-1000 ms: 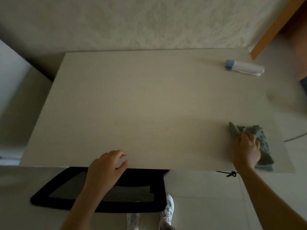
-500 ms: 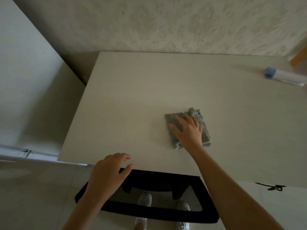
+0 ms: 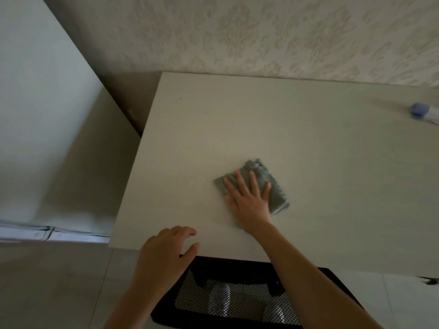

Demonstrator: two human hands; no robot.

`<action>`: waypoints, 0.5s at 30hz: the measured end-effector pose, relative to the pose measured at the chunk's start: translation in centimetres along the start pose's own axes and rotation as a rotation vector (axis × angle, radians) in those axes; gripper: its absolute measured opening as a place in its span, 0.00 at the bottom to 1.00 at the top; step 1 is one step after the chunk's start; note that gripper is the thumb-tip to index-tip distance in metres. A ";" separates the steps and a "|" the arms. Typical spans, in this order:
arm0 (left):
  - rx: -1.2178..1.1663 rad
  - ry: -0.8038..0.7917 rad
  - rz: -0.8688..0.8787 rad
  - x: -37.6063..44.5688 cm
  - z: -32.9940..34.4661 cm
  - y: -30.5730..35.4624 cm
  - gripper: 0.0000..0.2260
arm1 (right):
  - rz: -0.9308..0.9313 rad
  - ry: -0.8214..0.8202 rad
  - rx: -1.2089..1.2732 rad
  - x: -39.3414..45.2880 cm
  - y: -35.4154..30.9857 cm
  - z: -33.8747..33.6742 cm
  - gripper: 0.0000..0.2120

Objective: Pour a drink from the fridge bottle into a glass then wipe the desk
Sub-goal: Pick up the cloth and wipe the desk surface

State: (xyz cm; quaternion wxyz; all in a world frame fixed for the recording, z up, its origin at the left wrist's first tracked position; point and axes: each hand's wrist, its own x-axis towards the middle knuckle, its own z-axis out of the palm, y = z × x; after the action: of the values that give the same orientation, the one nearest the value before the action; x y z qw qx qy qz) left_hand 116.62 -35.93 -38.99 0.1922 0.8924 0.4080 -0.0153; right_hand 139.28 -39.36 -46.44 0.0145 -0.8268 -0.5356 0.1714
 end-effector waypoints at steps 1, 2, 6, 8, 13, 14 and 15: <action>0.005 -0.010 0.004 0.1 0.1 -0.3 0.19 | -0.054 -0.006 -0.027 -0.1 -1.4 0.4 0.28; 0.008 -0.020 0.010 0.2 0.3 -0.5 0.19 | -0.102 -0.015 -0.057 -0.1 -2.3 0.8 0.27; 0.006 -0.056 0.032 0.9 0.7 -0.9 0.22 | -0.230 0.017 -0.146 -1.3 -0.7 0.7 0.25; 0.003 -0.070 0.036 1.3 0.9 -0.7 0.21 | -0.181 0.018 -0.163 -2.3 1.8 0.5 0.24; 0.007 -0.067 0.068 1.8 1.1 0.7 0.25 | 0.123 0.057 -0.116 -5.2 11.0 -0.8 0.26; 0.009 -0.069 0.076 2.0 1.1 1.0 0.25 | 0.184 0.058 -0.102 -5.9 12.8 -1.2 0.26; 0.013 -0.065 0.087 2.1 1.0 1.4 0.25 | 0.242 0.056 -0.087 -6.7 14.5 -1.5 0.25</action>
State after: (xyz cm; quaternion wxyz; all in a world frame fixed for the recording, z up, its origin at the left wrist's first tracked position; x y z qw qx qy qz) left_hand 119.21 -35.57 -39.89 0.2002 0.9095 0.3624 -0.0383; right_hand 150.01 -51.20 -46.26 -0.0270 -0.8898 -0.4381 0.1253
